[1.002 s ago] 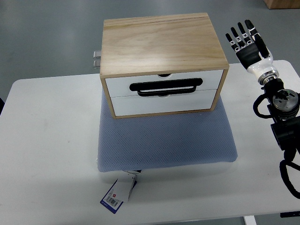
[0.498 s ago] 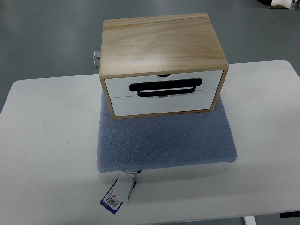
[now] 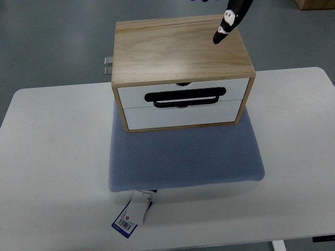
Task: Open wood drawer with right hand
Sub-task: 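Lower the right hand and hook its fingers into the upper drawer's black handle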
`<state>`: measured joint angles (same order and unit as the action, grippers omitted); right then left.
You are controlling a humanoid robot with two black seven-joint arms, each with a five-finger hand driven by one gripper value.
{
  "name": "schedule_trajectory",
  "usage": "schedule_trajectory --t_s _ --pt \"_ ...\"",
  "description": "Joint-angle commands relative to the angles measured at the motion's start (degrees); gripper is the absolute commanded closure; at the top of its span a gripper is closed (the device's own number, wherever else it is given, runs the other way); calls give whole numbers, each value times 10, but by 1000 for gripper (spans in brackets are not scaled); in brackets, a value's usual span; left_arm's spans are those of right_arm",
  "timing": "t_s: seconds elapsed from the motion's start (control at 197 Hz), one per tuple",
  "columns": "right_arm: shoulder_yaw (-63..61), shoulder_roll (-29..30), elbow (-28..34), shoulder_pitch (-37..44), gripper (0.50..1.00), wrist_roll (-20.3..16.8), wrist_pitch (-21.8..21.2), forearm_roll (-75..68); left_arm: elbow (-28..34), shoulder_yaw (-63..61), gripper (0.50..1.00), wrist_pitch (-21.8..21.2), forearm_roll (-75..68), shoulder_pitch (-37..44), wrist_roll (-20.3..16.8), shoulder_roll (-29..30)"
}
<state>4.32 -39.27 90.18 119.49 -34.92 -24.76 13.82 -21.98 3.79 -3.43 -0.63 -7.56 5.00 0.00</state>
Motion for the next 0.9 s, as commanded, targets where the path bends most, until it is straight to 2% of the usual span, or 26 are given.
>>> schedule_trajectory --t_s 0.0,0.163,0.259,0.615,0.895 --pt "29 43 24 18 566 -1 52 -66 0 -1 500 0 0 1 0 0" --pt "40 113 21 -3 562 -1 148 -78 1 -1 500 0 1 0 0 0" --pt "44 145 12 -31 562 -1 175 -73 2 -1 500 0 1 0 0 0" --pt "60 185 -45 -125 562 -1 188 -6 4 0 500 1 1 0 0 0" --pt "83 183 -53 -146 562 -1 177 43 5 -1 500 1 1 0 0 0"
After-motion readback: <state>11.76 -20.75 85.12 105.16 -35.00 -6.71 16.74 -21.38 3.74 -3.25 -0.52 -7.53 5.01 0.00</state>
